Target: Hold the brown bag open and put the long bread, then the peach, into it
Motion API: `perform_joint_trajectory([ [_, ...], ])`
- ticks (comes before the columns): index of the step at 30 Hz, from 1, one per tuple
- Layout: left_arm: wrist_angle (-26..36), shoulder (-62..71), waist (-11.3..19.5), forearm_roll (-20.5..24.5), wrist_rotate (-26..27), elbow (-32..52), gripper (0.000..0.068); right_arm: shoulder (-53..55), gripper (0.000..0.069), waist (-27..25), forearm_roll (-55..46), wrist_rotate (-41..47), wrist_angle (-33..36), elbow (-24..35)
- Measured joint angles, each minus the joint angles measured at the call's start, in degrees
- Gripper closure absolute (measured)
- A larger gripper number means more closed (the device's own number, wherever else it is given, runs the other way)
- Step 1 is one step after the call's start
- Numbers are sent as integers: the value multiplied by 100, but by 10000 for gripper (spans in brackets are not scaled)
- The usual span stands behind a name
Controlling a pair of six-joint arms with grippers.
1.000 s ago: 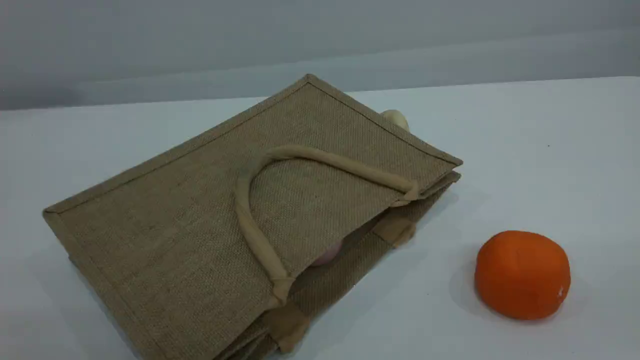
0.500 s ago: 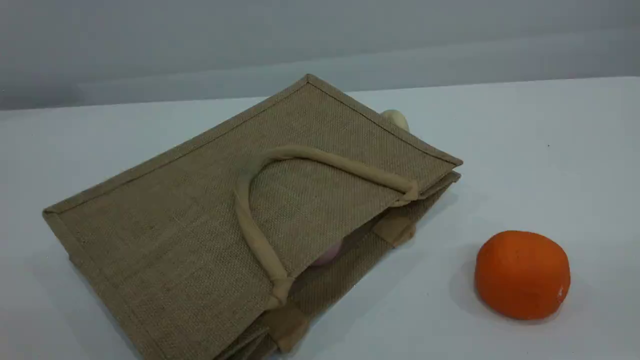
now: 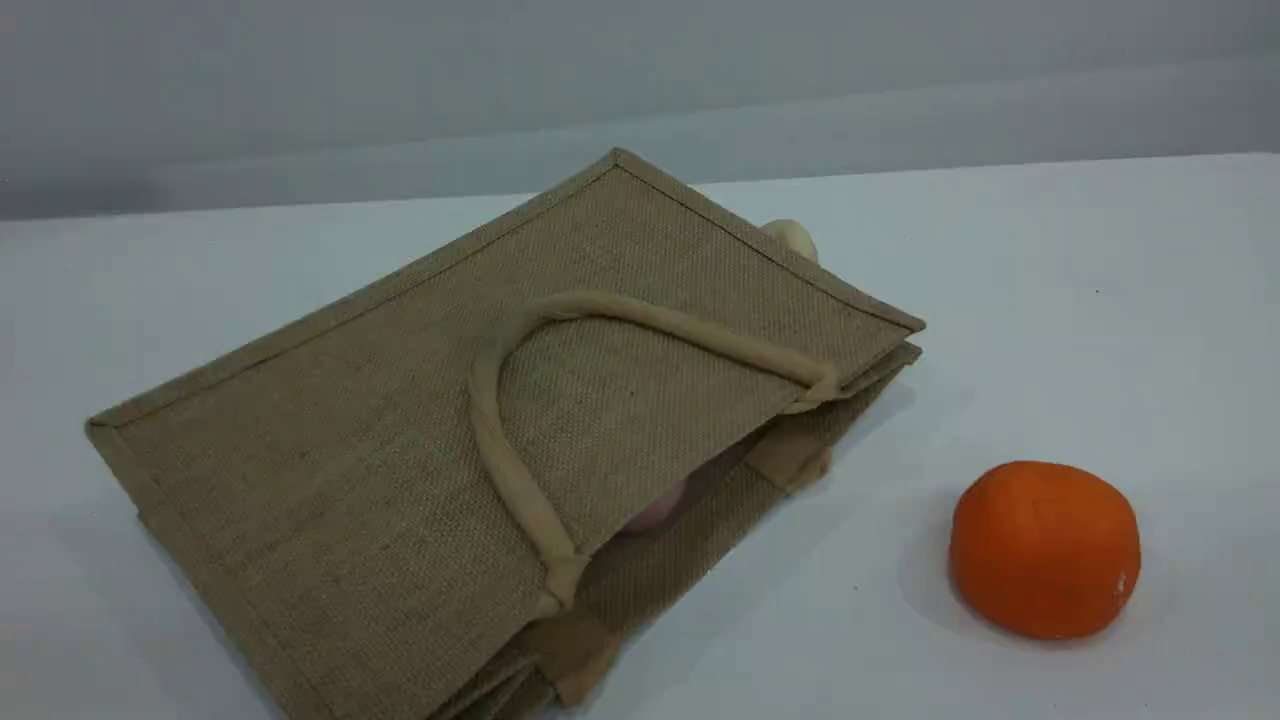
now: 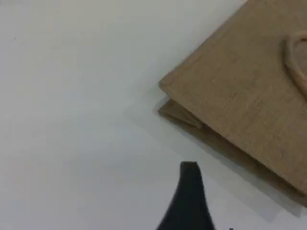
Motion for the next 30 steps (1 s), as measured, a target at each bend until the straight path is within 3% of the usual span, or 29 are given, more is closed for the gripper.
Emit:
perform_joint_trajectory([
  [9, 0, 0, 49, -12, 10, 0, 146, 0, 105, 0, 0, 0, 0, 0],
  [15, 0, -105, 904, -18, 19, 0, 146, 0, 106, 458, 6, 0, 0, 0],
  [20, 0, -309, 1413, -18, 9, 0, 146, -269, 106, 687, 13, 0, 14, 0],
  [30, 0, -494, 1414, -7, 9, 0, 146, -263, 106, 687, 19, 0, 9, 0],
])
